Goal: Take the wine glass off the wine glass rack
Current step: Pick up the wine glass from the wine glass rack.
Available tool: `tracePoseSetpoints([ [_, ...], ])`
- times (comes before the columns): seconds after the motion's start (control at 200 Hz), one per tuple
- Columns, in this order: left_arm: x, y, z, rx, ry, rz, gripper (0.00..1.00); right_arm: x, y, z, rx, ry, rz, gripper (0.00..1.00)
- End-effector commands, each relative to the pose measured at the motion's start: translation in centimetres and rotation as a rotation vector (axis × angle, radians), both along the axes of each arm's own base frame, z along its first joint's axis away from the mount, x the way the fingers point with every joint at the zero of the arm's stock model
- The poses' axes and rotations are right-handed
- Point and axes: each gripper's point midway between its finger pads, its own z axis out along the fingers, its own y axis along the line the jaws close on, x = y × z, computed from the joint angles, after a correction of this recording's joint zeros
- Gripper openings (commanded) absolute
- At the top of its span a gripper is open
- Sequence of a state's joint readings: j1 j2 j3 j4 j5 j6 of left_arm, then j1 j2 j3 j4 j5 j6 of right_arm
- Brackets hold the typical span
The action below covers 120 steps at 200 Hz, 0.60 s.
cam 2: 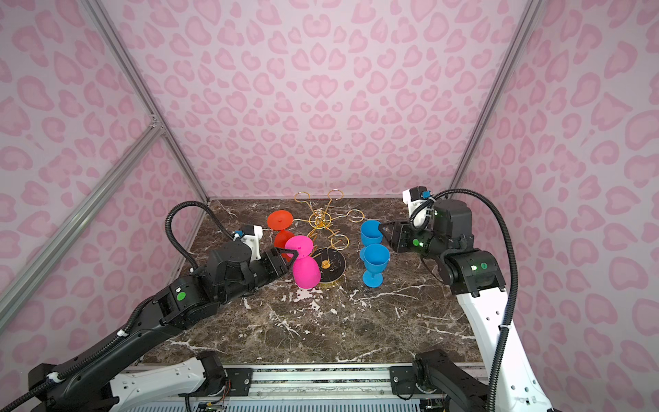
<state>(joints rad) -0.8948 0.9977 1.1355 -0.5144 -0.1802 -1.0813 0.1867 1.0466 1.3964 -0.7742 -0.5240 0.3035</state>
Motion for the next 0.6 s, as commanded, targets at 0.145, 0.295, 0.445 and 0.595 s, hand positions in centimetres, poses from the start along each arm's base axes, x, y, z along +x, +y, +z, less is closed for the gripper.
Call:
tracePoseSetpoints([
  [0.145, 0.5, -0.2, 0.8, -0.044, -0.011, 0.020, 0.47, 0.1, 0.1, 0.2, 0.024, -0.007, 0.005, 0.38],
  [0.295, 0.8, -0.7, 0.5, -0.053, 0.000, 0.021, 0.44, 0.1, 0.1, 0.3, 0.027, -0.012, 0.008, 0.37],
  [0.445, 1.1, -1.1, 0.3, -0.044, 0.008, 0.017, 0.41, 0.0, 0.0, 0.4, 0.027, -0.016, 0.012, 0.37],
  [0.595, 1.3, -0.8, 0.4, -0.045, 0.003, 0.037, 0.32, -0.1, -0.3, 0.2, 0.029, -0.013, 0.004, 0.37],
])
